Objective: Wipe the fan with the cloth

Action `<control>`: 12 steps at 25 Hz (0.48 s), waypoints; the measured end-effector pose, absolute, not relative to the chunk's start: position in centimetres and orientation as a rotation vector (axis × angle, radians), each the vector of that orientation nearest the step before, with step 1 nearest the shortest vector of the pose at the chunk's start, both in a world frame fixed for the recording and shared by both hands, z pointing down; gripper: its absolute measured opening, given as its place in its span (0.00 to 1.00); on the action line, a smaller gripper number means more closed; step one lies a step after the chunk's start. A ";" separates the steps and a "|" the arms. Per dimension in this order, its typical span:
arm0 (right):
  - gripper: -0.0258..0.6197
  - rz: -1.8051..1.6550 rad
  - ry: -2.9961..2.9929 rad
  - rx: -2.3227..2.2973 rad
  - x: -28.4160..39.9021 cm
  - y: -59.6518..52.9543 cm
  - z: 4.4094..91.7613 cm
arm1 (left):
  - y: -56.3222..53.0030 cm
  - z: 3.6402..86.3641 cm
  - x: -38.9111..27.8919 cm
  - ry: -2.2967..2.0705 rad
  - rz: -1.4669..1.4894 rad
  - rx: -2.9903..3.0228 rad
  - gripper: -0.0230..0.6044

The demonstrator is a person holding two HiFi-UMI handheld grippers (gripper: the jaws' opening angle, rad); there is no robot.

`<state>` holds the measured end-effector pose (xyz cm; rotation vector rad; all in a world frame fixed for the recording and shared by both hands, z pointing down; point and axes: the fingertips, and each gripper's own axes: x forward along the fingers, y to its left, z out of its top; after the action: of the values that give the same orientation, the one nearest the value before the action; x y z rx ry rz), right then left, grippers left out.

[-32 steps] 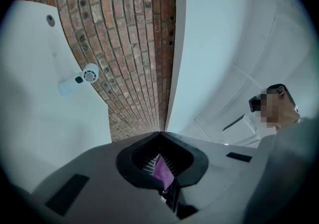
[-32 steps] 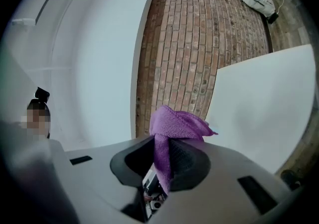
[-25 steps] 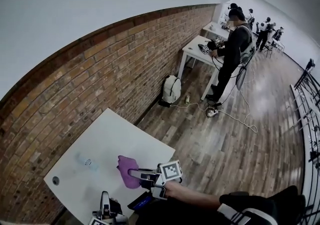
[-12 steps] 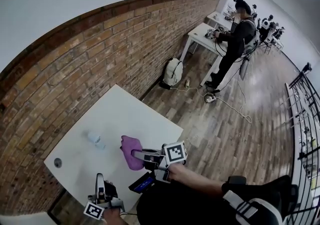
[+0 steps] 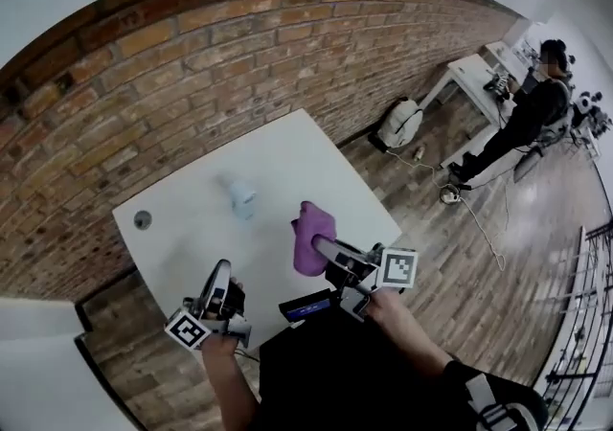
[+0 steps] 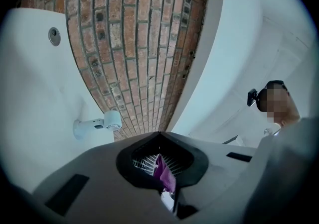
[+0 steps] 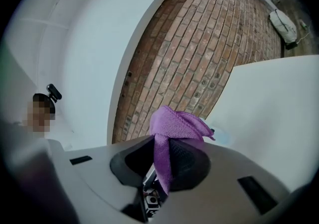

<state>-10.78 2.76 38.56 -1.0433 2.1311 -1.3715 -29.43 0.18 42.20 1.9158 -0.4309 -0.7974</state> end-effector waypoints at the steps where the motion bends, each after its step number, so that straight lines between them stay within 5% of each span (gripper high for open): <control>1: 0.13 -1.355 2.160 -1.044 -10.9 2.4 38.4 | 0.0 42.5 -29.9 -0.468 -0.780 1.926 0.03; 12: 0.13 -1.367 2.307 -0.986 -12.1 -1.4 40.6 | -1.2 43.4 -31.0 -0.645 -0.728 1.950 0.03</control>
<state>-12.09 -1.43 40.65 -0.9862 2.3068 -1.3673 -31.05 -1.18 43.36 1.9502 -0.6447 -0.7281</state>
